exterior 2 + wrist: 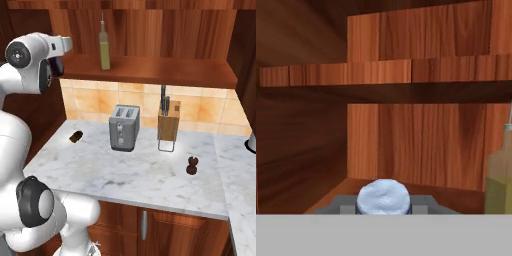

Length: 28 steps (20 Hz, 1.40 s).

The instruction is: There are various items on the counter. Only move the condiments/shakers into the cabinet.

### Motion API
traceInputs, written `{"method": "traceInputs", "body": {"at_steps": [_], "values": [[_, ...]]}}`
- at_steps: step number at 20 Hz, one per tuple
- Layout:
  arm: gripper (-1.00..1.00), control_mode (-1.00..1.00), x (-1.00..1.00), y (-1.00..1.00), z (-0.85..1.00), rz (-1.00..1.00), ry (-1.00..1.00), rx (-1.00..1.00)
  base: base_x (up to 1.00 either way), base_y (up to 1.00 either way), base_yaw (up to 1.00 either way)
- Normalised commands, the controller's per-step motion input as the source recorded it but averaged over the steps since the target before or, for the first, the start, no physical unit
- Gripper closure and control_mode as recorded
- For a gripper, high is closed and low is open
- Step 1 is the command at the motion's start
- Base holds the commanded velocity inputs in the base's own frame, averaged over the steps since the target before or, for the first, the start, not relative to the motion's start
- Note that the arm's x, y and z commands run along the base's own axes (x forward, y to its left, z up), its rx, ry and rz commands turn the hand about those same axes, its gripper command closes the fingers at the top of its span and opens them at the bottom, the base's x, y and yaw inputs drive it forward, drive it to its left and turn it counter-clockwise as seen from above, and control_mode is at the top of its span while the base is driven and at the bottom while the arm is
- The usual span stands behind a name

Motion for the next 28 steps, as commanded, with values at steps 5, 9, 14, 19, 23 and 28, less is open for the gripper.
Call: {"method": "traceInputs", "body": {"at_steps": [5, 9, 14, 19, 23, 28], "values": [[1.0, -1.0, 0.69, 0.0, 0.0, -0.02, 0.12, 0.0, 0.0, 0.0, 0.0], [1.0, -1.0, 0.57, 0.0, -0.01, -0.02, 0.06, -0.01, 0.0, 0.0, 0.0], [1.0, -1.0, 0.31, 0.0, -0.06, -0.03, 0.0, 0.0, 0.0, 0.0, 0.0], [1.0, -1.0, 0.33, 0.0, -0.12, -0.02, 0.0, 0.0, 0.0, 0.0, 0.0], [1.0, -1.0, 0.56, 0.0, 0.0, -0.02, 0.0, 0.0, 0.0, 0.0, 0.0], [1.0, -1.0, 0.59, 0.0, -0.06, -0.03, 0.0, 0.0, 0.0, 0.0, 0.0]]}}
